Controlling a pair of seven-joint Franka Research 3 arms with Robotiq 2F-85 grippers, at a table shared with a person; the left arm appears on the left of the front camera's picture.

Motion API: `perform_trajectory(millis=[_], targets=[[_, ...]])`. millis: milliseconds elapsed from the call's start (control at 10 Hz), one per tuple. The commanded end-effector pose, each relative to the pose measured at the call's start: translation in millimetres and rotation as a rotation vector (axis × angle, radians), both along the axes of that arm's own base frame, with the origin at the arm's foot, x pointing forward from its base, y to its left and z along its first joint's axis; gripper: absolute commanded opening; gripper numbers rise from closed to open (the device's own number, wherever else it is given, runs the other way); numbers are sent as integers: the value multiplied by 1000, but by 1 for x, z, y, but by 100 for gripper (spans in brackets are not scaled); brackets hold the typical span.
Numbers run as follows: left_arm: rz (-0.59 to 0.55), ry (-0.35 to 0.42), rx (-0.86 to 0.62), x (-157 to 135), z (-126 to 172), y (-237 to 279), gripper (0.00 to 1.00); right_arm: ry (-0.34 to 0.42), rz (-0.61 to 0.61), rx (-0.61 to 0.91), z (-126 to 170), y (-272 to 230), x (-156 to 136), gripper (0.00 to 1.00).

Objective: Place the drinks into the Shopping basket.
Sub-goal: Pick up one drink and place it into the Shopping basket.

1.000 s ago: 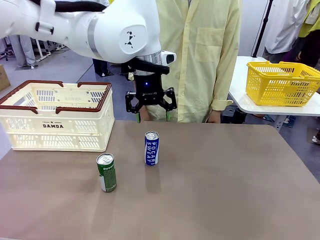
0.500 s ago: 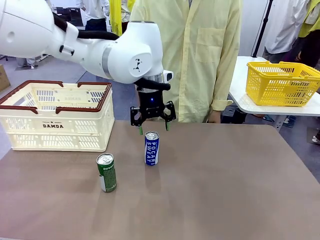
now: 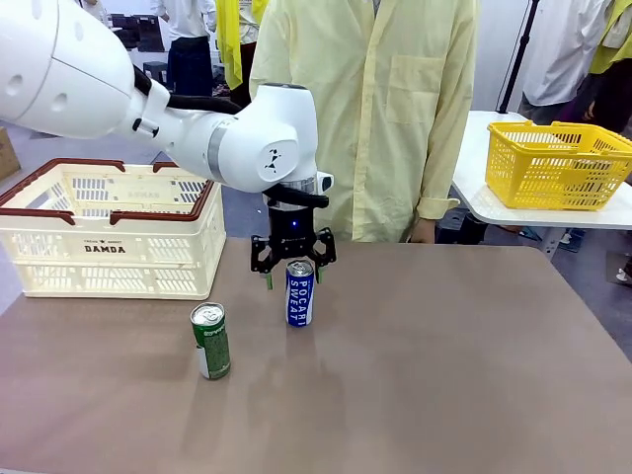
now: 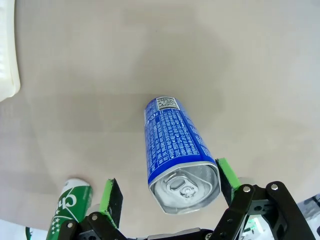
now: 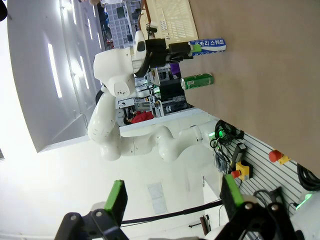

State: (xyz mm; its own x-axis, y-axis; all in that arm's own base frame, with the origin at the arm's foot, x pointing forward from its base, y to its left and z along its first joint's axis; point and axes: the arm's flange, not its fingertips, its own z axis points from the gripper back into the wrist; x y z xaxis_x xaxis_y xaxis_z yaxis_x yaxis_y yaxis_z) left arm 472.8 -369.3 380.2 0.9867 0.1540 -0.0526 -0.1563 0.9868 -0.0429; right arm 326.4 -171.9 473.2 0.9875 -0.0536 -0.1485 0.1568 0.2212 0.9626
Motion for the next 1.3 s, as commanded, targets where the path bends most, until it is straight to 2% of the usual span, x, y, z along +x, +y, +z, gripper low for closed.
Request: perform_trajectory(millis=[0,200,300,400,500,700,1200], targets=[[7,14,14,-5,-8,-1,100,1,8,-5,3,-1,-2,100],[8,-4,18,-5,-11,-2,100,1,8,-5,3,-1,-2,100],[-7,-24,14,-6,-11,-3,78,1,8,-5,3,-1,-2,100],[-18,-53,13,-6,-11,-5,26,1,8,-5,3,-1,-2,100],[-27,-84,13,-7,-10,-6,0,1,8,-5,3,-1,-2,100],[-37,-109,16,-7,-9,-8,0,1,8,-5,3,-1,-2,100],[-51,-110,13,-8,-2,-6,0,1,8,-5,3,-1,-2,100]])
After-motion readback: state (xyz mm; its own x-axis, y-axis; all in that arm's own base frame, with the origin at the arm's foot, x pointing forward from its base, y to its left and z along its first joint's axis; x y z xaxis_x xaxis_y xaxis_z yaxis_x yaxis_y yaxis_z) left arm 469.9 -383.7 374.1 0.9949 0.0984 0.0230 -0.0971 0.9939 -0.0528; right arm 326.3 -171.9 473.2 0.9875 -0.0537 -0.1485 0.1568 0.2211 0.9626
